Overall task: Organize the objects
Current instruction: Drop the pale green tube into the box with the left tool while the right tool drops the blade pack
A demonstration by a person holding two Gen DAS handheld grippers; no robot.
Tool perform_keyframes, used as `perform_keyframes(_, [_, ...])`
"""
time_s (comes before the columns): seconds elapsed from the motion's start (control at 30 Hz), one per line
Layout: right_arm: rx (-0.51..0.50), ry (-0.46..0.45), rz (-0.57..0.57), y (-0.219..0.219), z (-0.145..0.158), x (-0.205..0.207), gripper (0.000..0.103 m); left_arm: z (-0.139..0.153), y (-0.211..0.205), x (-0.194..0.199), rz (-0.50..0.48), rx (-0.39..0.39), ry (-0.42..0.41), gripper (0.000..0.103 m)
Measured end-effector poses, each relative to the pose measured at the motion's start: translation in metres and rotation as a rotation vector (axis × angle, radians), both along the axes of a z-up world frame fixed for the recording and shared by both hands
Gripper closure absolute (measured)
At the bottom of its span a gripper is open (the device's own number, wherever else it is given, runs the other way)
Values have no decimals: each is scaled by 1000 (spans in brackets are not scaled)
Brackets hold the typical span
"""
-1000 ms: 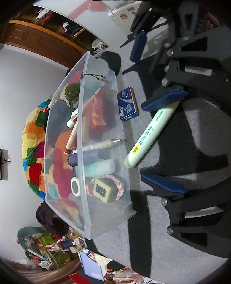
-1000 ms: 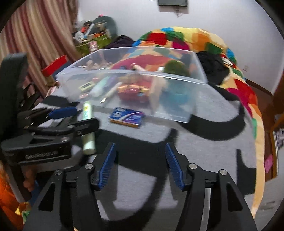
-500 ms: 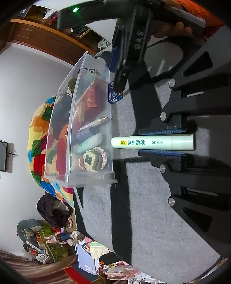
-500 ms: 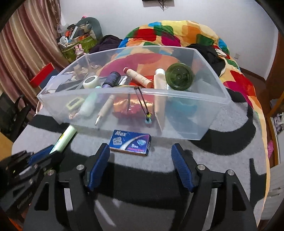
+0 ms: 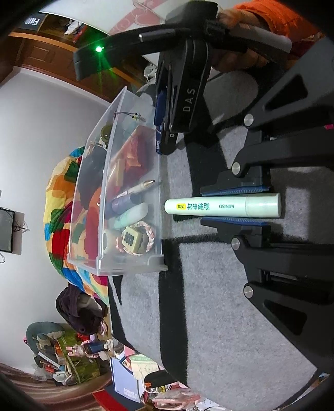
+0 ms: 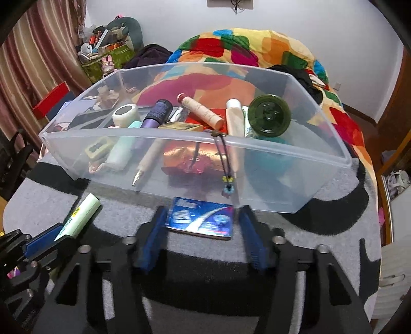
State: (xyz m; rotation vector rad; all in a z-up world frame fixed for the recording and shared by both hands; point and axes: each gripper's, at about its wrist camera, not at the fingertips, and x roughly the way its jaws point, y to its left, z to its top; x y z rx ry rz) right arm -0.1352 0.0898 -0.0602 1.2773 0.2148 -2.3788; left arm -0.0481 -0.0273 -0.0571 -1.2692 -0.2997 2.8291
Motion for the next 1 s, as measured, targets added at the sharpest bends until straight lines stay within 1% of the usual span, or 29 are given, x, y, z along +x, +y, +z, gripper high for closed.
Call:
perform_keyframes(0.23, [-57,-8,22,8,4,8,56,17,-2,5,-11,10,39,88])
perform_keyframes(0.47, [-105,20,31,22,15,24,56,38,-2,4,-29,52,88,88])
perform_keyframes(0.63, [-136,89,39,29,37,35,56,57,1,2,-38,58,139,88])
perform_keyframes(0.83, [-212,177,43,39,75,39,56,81,3,-8,-36,46,198,88])
perform_keyframes(0.93, [-230,212,30,40,87,37,56,87,2,-16,-30,39,212,88])
perform_keyframes(1.0, [-236,220,22,38,92,30,56,88,0,-26,-30,42,206,88])
